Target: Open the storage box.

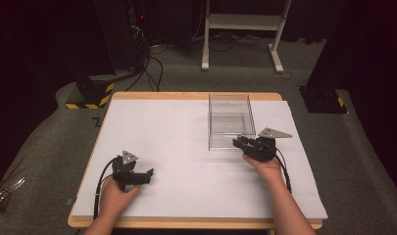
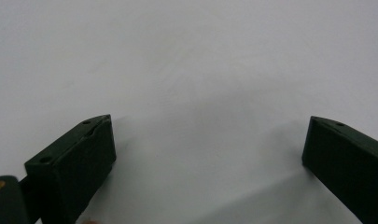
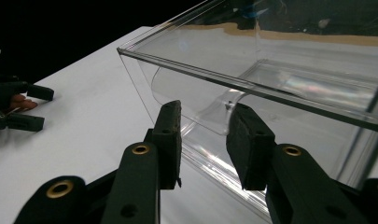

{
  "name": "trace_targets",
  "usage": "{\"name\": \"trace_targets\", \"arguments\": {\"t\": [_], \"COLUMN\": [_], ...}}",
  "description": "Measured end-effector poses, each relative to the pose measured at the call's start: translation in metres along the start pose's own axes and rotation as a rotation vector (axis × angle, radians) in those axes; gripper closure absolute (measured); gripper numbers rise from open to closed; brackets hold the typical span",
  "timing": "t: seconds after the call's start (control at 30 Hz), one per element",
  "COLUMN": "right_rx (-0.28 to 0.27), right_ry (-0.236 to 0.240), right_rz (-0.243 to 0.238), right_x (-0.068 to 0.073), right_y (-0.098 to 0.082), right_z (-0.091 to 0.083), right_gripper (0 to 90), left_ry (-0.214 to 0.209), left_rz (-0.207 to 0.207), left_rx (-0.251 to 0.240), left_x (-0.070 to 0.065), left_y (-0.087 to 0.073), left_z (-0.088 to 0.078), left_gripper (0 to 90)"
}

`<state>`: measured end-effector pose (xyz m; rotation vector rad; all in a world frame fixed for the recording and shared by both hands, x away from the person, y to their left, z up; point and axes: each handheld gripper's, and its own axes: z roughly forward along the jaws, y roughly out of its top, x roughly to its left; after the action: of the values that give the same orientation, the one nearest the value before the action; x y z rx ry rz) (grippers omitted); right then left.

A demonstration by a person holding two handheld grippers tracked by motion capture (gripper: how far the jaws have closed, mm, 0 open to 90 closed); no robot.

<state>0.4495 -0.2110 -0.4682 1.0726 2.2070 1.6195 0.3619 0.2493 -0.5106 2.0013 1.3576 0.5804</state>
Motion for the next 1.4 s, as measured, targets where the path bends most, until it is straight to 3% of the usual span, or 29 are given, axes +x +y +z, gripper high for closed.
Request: {"name": "trace_targets", "arguments": {"t": [0.33, 0.77, 1.4], "right_rx": [-0.015, -0.015, -0.024], "right_ry": [0.035, 0.066, 0.066], "right_rz": [0.01, -0.016, -0.018], "right_x": [-0.005, -0.004, -0.006], "right_y": [-0.001, -0.001, -0.009], "right_z": [0.001, -0.004, -0.02], "right_gripper": [72.3, 77.3, 83.1], "left_ry": [0.0, 0.0, -0.001], "left_rz": [0.005, 0.005, 0.003], "left_rx": [0.003, 0.003, 0.003], "left_x": [0.0, 0.0, 0.0], "left_y": [0.0, 0.0, 0.0], "left_z": [0.0, 0.0, 0.0], "left_gripper": [2.9, 2.9, 2.9]}}
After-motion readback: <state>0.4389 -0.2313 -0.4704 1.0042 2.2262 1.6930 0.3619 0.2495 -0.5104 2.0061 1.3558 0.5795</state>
